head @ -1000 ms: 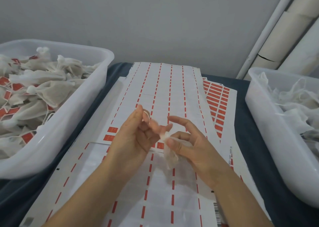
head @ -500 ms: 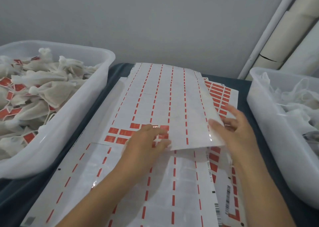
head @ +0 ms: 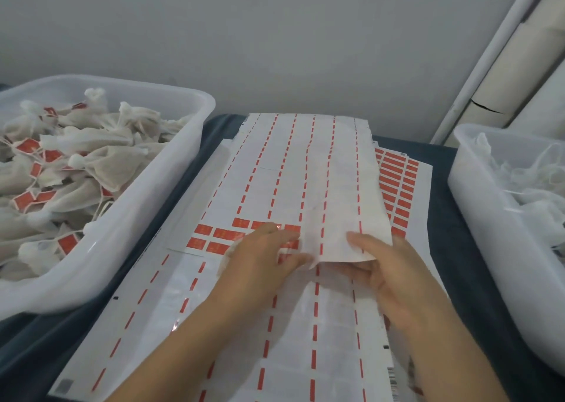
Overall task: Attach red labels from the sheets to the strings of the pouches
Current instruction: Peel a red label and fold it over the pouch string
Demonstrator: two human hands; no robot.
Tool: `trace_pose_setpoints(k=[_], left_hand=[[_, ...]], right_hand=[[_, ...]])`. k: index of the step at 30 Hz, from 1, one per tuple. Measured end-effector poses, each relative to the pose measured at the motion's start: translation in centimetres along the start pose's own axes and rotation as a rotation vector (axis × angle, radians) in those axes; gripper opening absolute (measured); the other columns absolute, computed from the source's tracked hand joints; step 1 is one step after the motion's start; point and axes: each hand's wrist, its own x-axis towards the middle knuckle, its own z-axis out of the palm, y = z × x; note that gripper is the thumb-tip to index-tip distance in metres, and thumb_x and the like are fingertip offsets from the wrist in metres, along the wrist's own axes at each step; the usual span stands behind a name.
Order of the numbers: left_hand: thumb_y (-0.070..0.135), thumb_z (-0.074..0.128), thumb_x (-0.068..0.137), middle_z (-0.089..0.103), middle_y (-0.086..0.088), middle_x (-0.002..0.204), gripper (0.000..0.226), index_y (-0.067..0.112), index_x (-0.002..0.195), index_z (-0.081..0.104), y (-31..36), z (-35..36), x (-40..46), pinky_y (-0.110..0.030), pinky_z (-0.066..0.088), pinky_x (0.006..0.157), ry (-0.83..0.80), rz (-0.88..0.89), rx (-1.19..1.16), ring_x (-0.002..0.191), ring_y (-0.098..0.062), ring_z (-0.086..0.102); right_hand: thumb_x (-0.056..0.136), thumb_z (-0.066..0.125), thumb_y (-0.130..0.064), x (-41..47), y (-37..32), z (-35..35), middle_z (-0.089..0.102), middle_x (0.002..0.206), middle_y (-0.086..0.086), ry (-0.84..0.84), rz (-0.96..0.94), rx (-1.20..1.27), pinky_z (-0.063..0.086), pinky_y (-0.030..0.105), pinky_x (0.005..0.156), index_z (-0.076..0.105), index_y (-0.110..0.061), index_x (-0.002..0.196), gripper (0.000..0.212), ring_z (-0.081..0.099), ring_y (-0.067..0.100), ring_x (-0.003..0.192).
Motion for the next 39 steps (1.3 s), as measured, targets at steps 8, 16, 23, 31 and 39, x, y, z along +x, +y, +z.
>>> trace_pose_setpoints(k=[8,16,23,31,39], left_hand=[[0.029,0.062,0.085,0.064,0.007,0.112,0.031,0.025,0.116,0.066,0.8,0.0,-1.2,-0.019,0.047,0.083,0.268,0.288,0.267,0.093,-0.011,0.061],[0.015,0.083,0.055,0.065,-0.006,0.066,0.032,0.007,0.084,0.075,1.2,0.8,-1.9,-0.026,0.05,0.046,0.423,0.471,0.364,0.055,-0.02,0.061],[0.031,0.065,0.08,0.063,0.004,0.073,0.025,0.012,0.094,0.074,1.6,0.3,-1.8,-0.009,0.034,0.055,0.38,0.422,0.137,0.062,-0.004,0.049],[0.046,0.048,0.079,0.046,0.032,0.084,0.04,0.023,0.104,0.07,2.2,-0.1,-1.5,0.0,0.038,0.067,0.386,0.279,-0.212,0.088,0.014,0.047],[0.035,0.056,0.078,0.045,0.031,0.078,0.032,0.018,0.099,0.073,1.7,-0.5,-0.9,-0.001,0.037,0.064,0.384,0.347,-0.195,0.081,0.013,0.048]], right_hand=[[0.084,0.064,-0.03,0.0,-1.5,-1.4,0.073,0.102,0.002,0.017,-0.1,0.344,0.058,0.036,0.064,0.057,-0.026,0.117,0.034,0.07,0.024,0.091],[0.064,0.072,-0.034,-0.5,1.2,1.5,0.073,0.095,-0.008,-0.079,-0.128,-0.117,0.057,0.023,0.073,0.063,-0.028,0.107,0.044,0.07,0.012,0.086],[0.074,0.067,-0.027,-0.3,1.3,1.4,0.073,0.09,-0.013,-0.092,-0.216,-0.179,0.054,0.015,0.066,0.066,-0.029,0.097,0.023,0.07,0.006,0.084],[0.074,0.063,-0.032,-0.4,1.1,1.2,0.071,0.099,-0.019,-0.178,-0.341,-0.324,0.054,0.015,0.072,0.065,-0.033,0.103,0.028,0.068,0.004,0.09],[0.073,0.06,-0.041,-0.1,1.1,1.1,0.07,0.105,-0.014,-0.102,-0.389,-0.448,0.054,0.025,0.085,0.062,-0.022,0.116,0.047,0.067,0.004,0.093]])
